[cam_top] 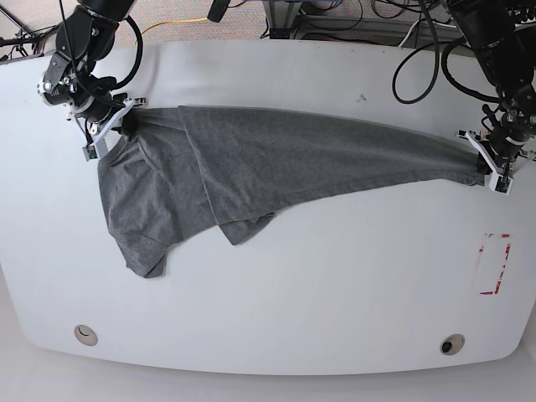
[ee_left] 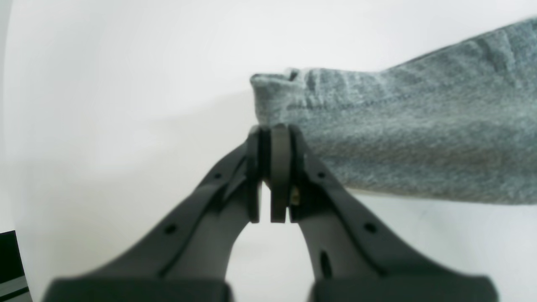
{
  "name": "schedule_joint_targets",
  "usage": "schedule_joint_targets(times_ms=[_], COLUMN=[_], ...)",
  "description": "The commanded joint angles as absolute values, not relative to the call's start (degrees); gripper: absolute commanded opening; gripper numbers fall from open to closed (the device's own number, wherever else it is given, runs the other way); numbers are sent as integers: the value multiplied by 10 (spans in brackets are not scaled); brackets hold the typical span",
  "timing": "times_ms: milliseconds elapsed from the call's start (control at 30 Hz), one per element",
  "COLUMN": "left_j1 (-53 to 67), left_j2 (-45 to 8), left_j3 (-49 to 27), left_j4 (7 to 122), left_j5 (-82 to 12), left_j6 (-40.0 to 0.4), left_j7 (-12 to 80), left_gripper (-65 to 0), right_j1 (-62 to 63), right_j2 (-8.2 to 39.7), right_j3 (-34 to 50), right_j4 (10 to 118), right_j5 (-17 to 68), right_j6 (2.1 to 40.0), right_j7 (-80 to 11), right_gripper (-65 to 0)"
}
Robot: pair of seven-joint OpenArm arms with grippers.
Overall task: Fold the T-shirt properly
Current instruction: 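Release the shirt with the left gripper, then move the left gripper onto the shirt body and grasp fabric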
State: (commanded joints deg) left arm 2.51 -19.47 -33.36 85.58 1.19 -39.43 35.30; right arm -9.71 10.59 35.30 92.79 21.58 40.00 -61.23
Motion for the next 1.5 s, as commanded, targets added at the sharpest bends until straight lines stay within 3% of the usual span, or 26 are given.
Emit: schedule_joint_targets(times_ms=[67, 267, 333, 467, 733, 1033, 1233, 1500], left_j1=[24, 20, 20, 20, 21, -25, -79, -124], left_j2=[-200, -201, -201, -199, -197, -153, -111, -115], left_j3=[-333, -373, -387, -395, -354, -236, -152, -52], left_j4=[854, 862, 878, 938, 1044, 1042, 963, 837], left_j5=[12, 11, 10, -3, -175, -189, -189, -189], left_j6=[-400, -400, -400, -400, -400, -400, -400, -400], left_j7=[370, 429, 441, 496, 590, 589, 562, 522], left_gripper=[-597, -189, -136, -133, -133, -133, -133, -133], right_j1=[-96, -95, -94, -94, -89, -87, -79, -79], right_j2=[106, 105, 104, 99, 94, 94, 81, 78], right_j3=[353, 353, 351, 351, 351, 351, 352, 352], right_j4=[928, 928, 928, 928, 928, 927, 927, 938], right_j5=[216, 216, 216, 216, 216, 216, 216, 214], right_j6=[400, 400, 400, 400, 400, 400, 400, 400], right_j7=[-612, -612, -612, -612, -612, -612, -612, -612], right_gripper=[-650, -650, -650, -650, -650, -650, -650, -650])
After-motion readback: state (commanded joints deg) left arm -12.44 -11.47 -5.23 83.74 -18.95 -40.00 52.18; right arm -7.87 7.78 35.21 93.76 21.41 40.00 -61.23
